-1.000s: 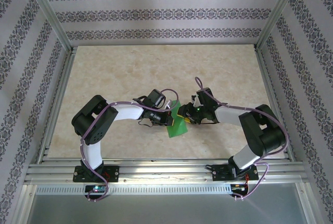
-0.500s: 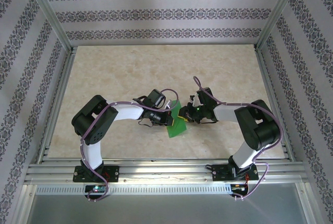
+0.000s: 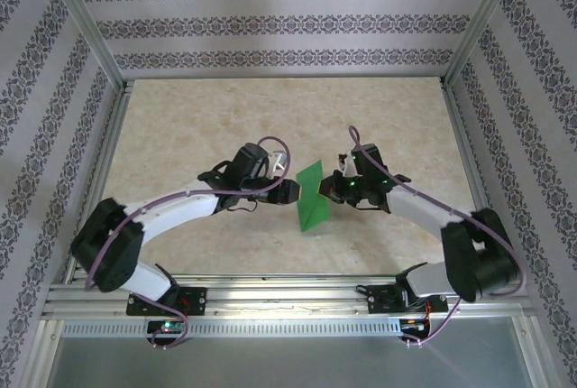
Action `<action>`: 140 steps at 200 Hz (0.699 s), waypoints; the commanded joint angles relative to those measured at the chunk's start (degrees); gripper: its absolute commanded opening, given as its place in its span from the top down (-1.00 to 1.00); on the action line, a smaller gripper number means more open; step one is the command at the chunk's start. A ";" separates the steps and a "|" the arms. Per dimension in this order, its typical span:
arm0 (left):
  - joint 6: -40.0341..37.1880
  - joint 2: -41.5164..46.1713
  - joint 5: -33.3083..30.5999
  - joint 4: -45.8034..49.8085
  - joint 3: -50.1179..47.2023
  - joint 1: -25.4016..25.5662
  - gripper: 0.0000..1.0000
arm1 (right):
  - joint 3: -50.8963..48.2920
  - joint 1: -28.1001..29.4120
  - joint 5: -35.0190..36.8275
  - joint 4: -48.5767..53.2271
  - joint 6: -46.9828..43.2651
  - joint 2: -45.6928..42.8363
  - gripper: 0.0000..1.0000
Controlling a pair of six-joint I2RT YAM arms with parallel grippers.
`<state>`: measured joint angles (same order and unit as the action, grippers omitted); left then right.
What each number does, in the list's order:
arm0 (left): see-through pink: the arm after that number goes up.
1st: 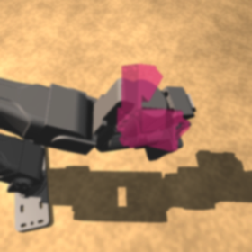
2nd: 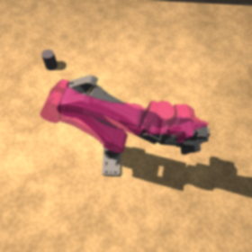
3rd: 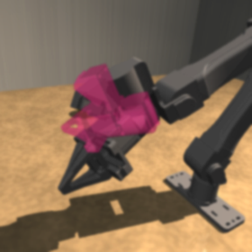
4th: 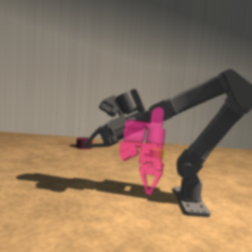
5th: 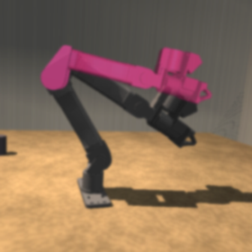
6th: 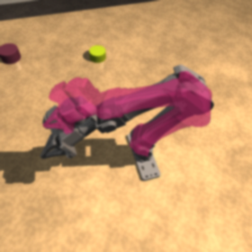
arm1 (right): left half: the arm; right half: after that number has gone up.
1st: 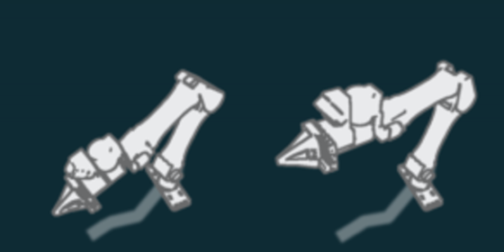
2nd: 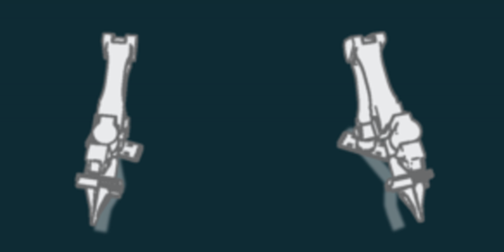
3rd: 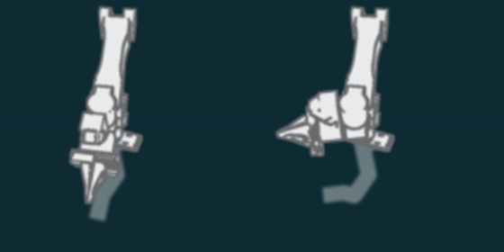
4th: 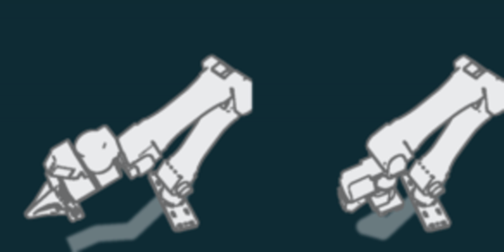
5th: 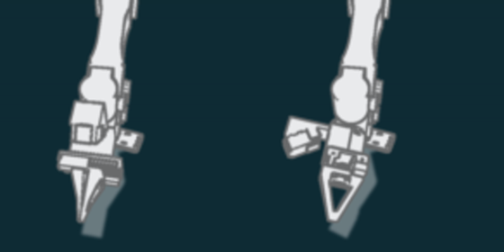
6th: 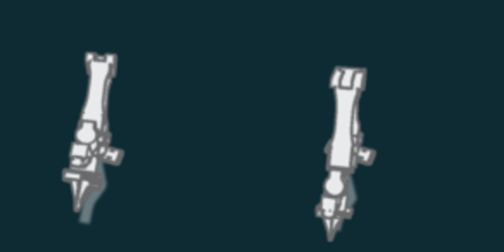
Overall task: Fold a paper plane with a square sheet of paper (pick it up from the middle)
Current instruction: Turn over the paper at the center of the table.
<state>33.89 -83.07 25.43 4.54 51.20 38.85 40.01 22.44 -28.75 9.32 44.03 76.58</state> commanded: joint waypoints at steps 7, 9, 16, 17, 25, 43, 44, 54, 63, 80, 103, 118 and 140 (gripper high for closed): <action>-4.55 5.19 -12.24 8.67 -1.05 -1.13 -0.23 | 8.97 3.64 22.76 23.76 -10.30 -7.25 1.00; -4.71 5.57 -12.90 8.98 -1.09 -1.14 -0.29 | 9.57 4.19 24.60 24.63 -10.88 -7.54 1.00; -5.08 6.71 -15.50 9.74 -1.75 -1.38 -0.42 | 11.91 6.04 30.01 29.04 -12.67 -8.24 1.00; -5.11 6.87 -15.85 9.81 -1.86 -1.35 -0.43 | 12.28 6.04 31.27 29.68 -12.88 -8.34 1.00; -5.40 8.01 -18.19 11.22 -2.37 -1.62 -0.58 | 14.90 7.96 37.82 33.81 -14.25 -8.22 1.00; -5.75 10.53 -21.57 12.78 -3.68 -2.52 -0.93 | 20.66 11.05 50.52 42.60 -16.15 -5.75 1.00; -5.76 10.72 -21.79 12.69 -3.75 -2.54 -0.95 | 21.04 11.29 51.84 43.41 -16.38 -5.28 1.00; -4.81 12.32 -23.46 12.67 -4.95 -2.89 -0.99 | 23.18 12.40 56.70 46.62 -16.87 -3.05 1.00; -3.80 13.84 -25.08 13.20 -5.74 -3.30 -0.99 | 25.21 13.45 60.69 49.08 -16.98 -0.64 1.00; -3.19 16.97 -26.67 14.88 -6.71 -4.28 -0.99 | 28.69 15.69 67.74 53.60 -15.70 4.28 1.00; -1.22 21.36 -28.19 14.45 -9.53 -5.61 -0.99 | 31.60 19.15 73.02 54.55 -14.41 10.67 1.00; 1.54 24.16 -28.51 14.80 -11.60 -7.35 -0.99 | 32.88 21.15 70.34 52.24 -14.00 15.70 1.00; 4.40 28.81 -30.89 15.67 -13.96 -9.00 -0.99 | 36.05 23.75 66.13 51.40 -11.89 23.96 1.00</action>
<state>33.78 -58.35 -1.30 17.34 39.57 31.73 72.55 43.62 37.06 59.29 30.02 93.93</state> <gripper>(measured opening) 0.994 0.044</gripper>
